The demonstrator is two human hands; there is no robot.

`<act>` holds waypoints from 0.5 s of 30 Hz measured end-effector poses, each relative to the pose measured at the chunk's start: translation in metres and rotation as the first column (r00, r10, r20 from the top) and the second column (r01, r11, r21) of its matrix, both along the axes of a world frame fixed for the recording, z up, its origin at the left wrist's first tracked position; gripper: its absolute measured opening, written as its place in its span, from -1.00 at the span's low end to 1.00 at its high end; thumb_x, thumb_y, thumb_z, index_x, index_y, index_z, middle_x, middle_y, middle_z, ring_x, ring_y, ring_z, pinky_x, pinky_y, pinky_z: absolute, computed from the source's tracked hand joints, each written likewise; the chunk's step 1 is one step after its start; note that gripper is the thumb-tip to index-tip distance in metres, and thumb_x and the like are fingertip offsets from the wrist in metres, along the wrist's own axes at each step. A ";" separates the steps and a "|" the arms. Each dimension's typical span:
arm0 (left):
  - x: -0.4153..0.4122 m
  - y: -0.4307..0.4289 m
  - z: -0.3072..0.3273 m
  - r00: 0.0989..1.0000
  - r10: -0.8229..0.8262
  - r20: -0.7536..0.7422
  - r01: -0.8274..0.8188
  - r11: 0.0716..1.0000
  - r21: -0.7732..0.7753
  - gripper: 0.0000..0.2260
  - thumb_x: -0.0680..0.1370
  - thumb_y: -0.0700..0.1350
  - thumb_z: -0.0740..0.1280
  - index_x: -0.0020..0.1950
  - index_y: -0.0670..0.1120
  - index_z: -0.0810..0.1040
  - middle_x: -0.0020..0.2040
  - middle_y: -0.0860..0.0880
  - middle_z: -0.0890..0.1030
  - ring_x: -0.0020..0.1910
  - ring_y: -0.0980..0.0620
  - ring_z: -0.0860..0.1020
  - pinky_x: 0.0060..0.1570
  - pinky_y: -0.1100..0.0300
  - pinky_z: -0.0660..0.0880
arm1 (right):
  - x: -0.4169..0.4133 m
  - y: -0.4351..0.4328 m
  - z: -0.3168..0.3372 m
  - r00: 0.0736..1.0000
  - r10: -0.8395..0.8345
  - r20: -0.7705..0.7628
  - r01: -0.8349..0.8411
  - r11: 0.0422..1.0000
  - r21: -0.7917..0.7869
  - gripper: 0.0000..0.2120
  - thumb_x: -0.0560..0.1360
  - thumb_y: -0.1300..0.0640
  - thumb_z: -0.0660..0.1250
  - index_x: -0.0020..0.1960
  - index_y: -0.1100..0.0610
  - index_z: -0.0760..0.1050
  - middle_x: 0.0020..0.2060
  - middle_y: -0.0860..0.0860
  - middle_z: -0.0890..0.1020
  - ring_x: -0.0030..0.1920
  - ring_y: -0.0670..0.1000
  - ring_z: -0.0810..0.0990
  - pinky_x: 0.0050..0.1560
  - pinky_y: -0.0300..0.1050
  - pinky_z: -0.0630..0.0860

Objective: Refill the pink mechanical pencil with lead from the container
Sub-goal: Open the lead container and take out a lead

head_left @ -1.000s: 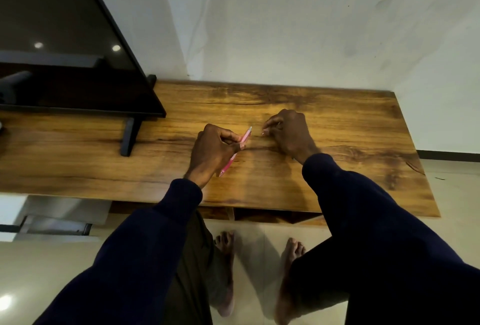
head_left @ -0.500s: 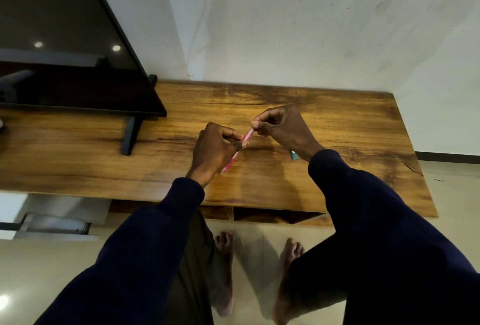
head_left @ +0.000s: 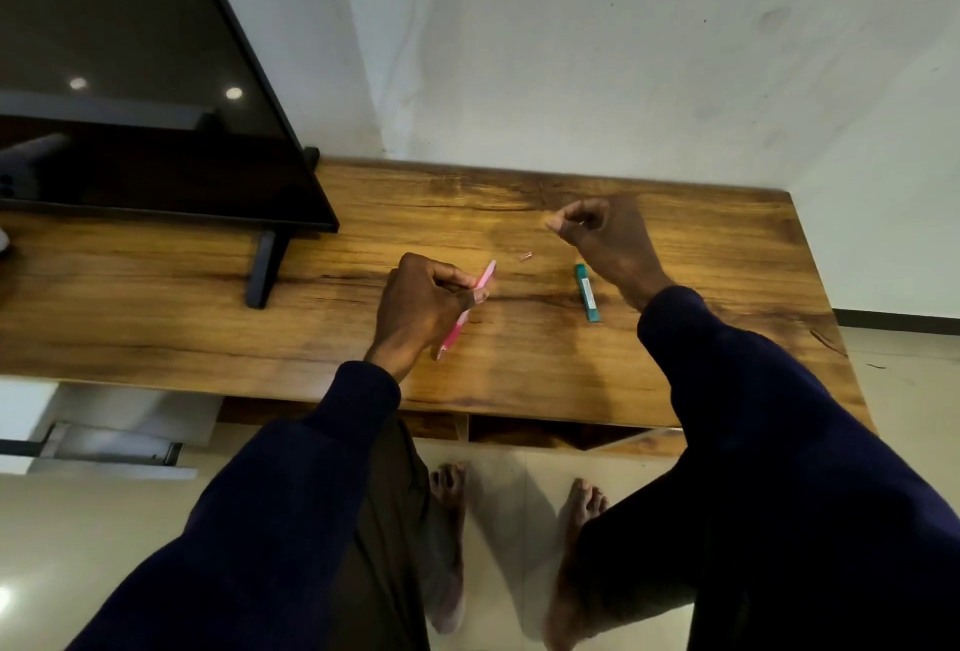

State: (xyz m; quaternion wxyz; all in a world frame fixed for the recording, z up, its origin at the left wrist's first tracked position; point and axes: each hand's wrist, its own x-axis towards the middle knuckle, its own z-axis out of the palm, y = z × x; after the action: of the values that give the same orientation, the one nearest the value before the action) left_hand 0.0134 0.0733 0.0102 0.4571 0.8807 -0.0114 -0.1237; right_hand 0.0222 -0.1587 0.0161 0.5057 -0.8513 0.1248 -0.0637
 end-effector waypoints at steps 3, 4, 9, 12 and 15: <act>0.004 -0.001 0.003 1.000 0.005 -0.011 -0.005 1.000 -0.018 -0.75 0.46 -0.14 0.59 0.11 -0.16 0.74 0.06 -0.08 0.76 0.04 0.02 0.71 0.15 -0.06 0.68 | -0.004 0.003 -0.014 0.997 0.032 -0.076 -0.042 0.990 -0.133 -0.96 0.54 0.14 0.51 -0.06 0.10 0.68 -0.17 -0.11 0.65 -0.16 -0.26 0.55 -0.18 -0.49 0.42; 0.005 -0.003 0.004 1.000 -0.004 -0.009 0.004 1.000 -0.020 -0.76 0.46 -0.14 0.59 0.10 -0.16 0.74 0.05 -0.08 0.77 0.04 0.02 0.71 0.15 -0.07 0.68 | -0.004 0.005 -0.019 0.995 0.041 -0.091 -0.056 0.984 -0.167 -0.95 0.53 0.13 0.52 -0.08 0.11 0.70 -0.17 -0.09 0.67 -0.16 -0.24 0.56 -0.12 -0.43 0.43; 0.003 -0.007 0.004 0.999 -0.025 -0.023 0.025 0.999 -0.030 -0.74 0.48 -0.15 0.57 0.13 -0.19 0.73 0.08 -0.11 0.76 0.07 -0.02 0.71 0.17 -0.09 0.67 | -0.004 0.016 -0.040 0.996 0.021 -0.092 -0.046 0.960 -0.276 -0.90 0.49 0.06 0.55 -0.08 0.09 0.75 -0.22 -0.17 0.60 0.08 -0.08 0.48 0.25 0.02 0.35; 0.003 -0.005 0.002 0.999 -0.023 -0.041 0.021 0.998 -0.053 -0.74 0.48 -0.16 0.56 0.15 -0.20 0.72 0.08 -0.13 0.75 0.07 -0.05 0.72 0.17 -0.12 0.67 | -0.002 0.017 -0.044 0.994 -0.008 -0.111 -0.029 0.944 -0.329 -0.91 0.48 0.01 0.56 -0.06 0.00 0.75 -0.23 -0.31 0.44 0.21 0.08 0.36 0.13 -0.05 0.24; 0.003 -0.005 0.000 0.999 -0.030 -0.044 0.028 0.998 -0.050 -0.74 0.49 -0.15 0.56 0.16 -0.19 0.72 0.09 -0.13 0.75 0.07 -0.04 0.71 0.18 -0.12 0.67 | 0.001 0.017 -0.046 0.990 -0.023 -0.137 -0.025 0.940 -0.341 -0.89 0.46 -0.01 0.58 -0.03 -0.04 0.75 -0.17 -0.27 0.45 0.25 0.11 0.35 0.15 -0.04 0.26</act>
State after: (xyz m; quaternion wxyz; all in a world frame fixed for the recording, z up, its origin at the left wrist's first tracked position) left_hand 0.0160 0.0687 0.0106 0.4771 0.8658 -0.0170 -0.1496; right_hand 0.0234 -0.1412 -0.0295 0.3403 -0.9285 0.1464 -0.0248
